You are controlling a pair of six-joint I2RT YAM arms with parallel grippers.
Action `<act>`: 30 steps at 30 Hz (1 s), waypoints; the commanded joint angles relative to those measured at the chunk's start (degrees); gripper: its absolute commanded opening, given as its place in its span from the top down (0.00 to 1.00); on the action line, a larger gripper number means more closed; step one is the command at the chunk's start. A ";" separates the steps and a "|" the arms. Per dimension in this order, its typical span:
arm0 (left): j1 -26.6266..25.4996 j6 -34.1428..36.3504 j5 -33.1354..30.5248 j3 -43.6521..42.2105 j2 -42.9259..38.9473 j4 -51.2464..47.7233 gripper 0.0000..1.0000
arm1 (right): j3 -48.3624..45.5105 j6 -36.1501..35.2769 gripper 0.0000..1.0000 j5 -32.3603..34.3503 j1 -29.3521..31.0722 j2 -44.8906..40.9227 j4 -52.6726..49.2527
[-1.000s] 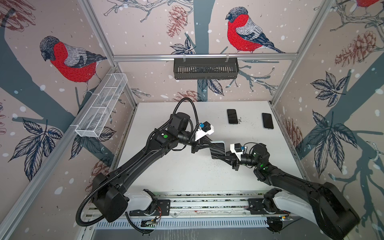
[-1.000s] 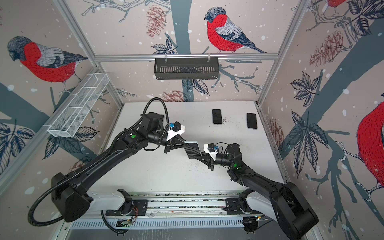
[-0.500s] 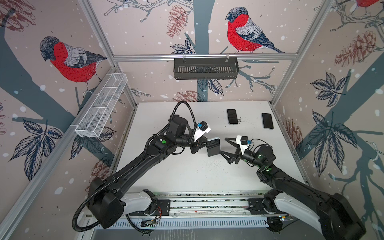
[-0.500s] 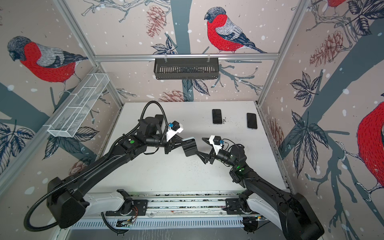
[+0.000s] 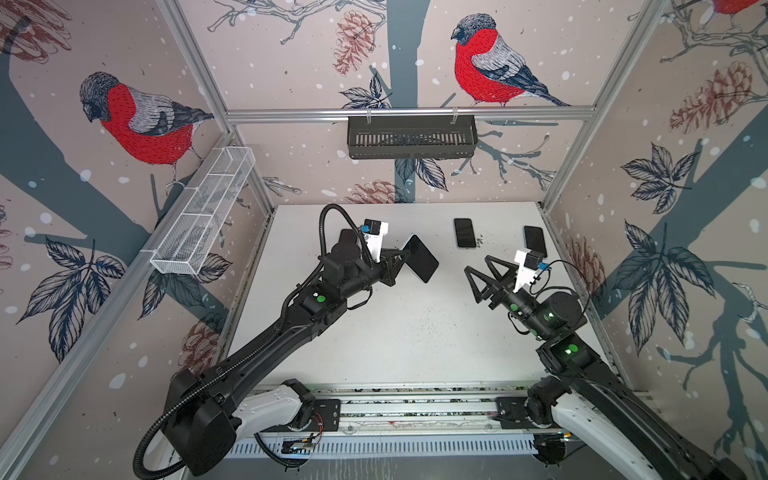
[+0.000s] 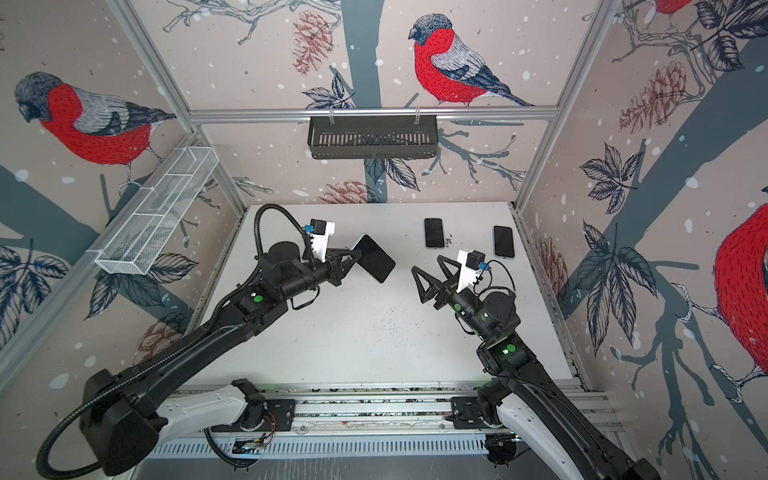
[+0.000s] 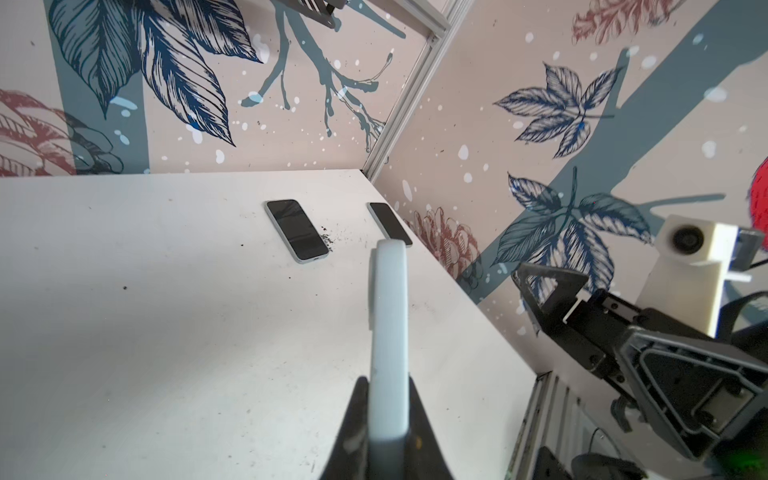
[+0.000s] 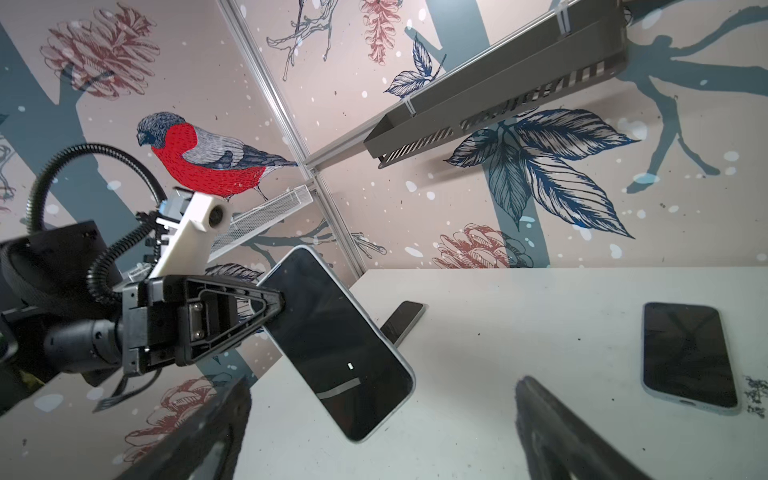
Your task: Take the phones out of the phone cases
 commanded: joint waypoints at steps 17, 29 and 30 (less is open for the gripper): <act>-1.20 -44.62 -3.50 -22.11 3.83 54.12 1.00 | -7.72 24.35 0.00 -10.82 2.08 -4.91 -5.96; -6.62 -57.29 -12.23 -33.43 10.97 75.92 1.00 | -24.63 32.25 0.01 -6.81 9.85 -9.18 16.91; -7.36 -57.84 -12.67 -33.97 11.44 77.06 1.00 | -25.31 32.42 0.00 -6.39 10.19 -9.26 17.97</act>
